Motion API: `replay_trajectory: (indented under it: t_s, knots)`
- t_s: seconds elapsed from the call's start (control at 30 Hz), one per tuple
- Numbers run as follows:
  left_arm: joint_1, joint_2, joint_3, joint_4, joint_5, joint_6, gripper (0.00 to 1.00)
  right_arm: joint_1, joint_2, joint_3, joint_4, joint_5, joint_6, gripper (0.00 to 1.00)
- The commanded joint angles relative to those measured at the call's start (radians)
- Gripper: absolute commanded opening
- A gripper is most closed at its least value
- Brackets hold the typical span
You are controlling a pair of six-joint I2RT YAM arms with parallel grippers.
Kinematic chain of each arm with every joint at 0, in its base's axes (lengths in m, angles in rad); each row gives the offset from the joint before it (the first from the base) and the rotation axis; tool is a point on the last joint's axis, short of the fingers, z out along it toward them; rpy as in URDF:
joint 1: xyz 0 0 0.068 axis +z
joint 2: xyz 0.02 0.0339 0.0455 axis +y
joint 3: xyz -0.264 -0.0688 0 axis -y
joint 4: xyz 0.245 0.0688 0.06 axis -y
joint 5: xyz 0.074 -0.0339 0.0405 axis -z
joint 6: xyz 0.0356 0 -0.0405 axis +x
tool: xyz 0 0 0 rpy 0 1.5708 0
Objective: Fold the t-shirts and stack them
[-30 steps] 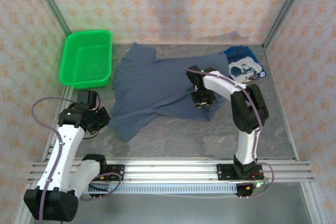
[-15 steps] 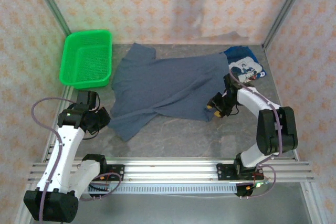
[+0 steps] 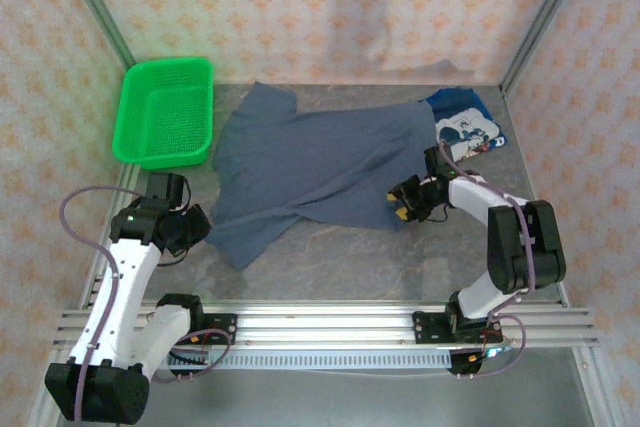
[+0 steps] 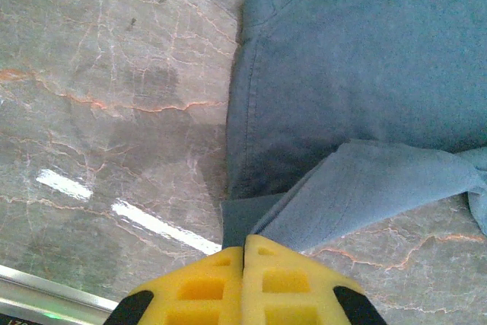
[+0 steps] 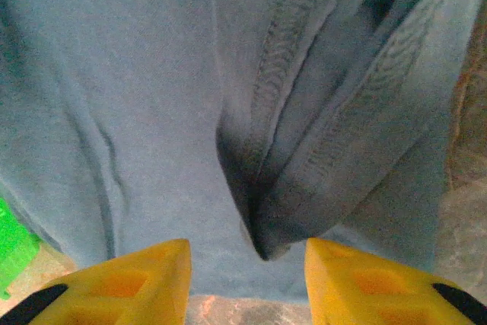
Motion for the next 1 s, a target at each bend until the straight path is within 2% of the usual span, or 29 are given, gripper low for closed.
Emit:
replay_trajectory:
  t_s: [0.0, 0.27, 0.4, 0.57, 0.8, 0.97]
  knots:
    - [0.013, -0.015, 0.016, -0.014, -0.014, 0.005, 0.0, -0.007, 0.037, 0.012, 0.036, 0.02, 0.028, 0.42]
    - [0.012, -0.019, 0.01, -0.014, -0.018, 0.001, 0.0, -0.007, 0.065, 0.029, -0.001, 0.037, 0.014, 0.38]
    - [0.012, -0.019, 0.01, -0.014, -0.021, 0.001, 0.0, -0.011, 0.082, 0.053, -0.02, 0.069, 0.006, 0.24]
    - [0.011, -0.021, 0.024, -0.024, -0.036, 0.002, 0.0, -0.028, 0.066, 0.106, -0.124, 0.127, -0.052, 0.0]
    - [0.012, -0.031, 0.081, -0.05, -0.062, -0.005, 0.0, -0.032, -0.045, 0.252, -0.434, 0.285, -0.251, 0.0]
    - [0.012, -0.057, 0.118, -0.068, -0.084, -0.019, 0.0, -0.032, -0.124, 0.352, -0.674, 0.453, -0.393, 0.0]
